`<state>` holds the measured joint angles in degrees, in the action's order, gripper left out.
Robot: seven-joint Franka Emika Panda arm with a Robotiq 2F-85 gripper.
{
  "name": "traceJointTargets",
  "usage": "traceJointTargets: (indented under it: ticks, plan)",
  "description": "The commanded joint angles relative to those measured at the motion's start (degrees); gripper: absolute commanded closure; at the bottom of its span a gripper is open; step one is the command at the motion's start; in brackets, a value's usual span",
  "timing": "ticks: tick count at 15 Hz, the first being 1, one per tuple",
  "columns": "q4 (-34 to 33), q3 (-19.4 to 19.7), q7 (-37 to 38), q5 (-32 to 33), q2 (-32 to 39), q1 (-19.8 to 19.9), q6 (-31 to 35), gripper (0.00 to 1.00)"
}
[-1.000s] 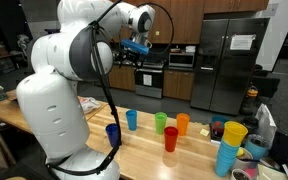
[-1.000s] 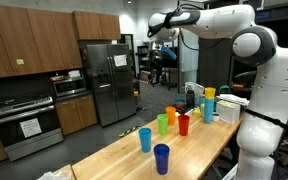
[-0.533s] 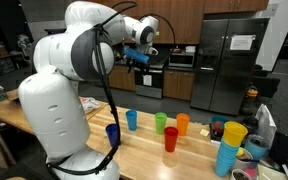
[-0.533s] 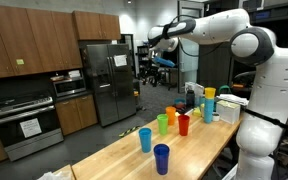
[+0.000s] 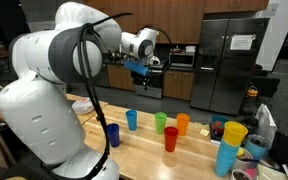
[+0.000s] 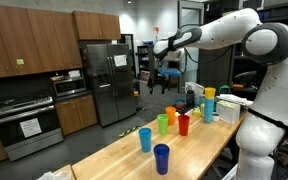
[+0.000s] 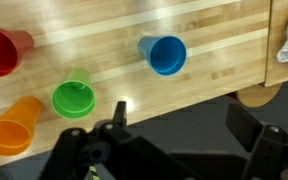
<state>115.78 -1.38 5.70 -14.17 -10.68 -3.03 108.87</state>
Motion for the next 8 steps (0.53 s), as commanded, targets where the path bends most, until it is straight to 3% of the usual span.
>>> traceJointTargets:
  ticks: [1,7,8]
  plan:
    - [8.4,0.4,-0.3,3.9,-6.6,1.8,1.3,0.00]
    - [15.0,5.8,-7.0,0.1,-6.2,4.8,-0.4,0.00]
    - [13.2,4.2,-4.8,2.1,-5.4,4.3,-0.1,0.00]
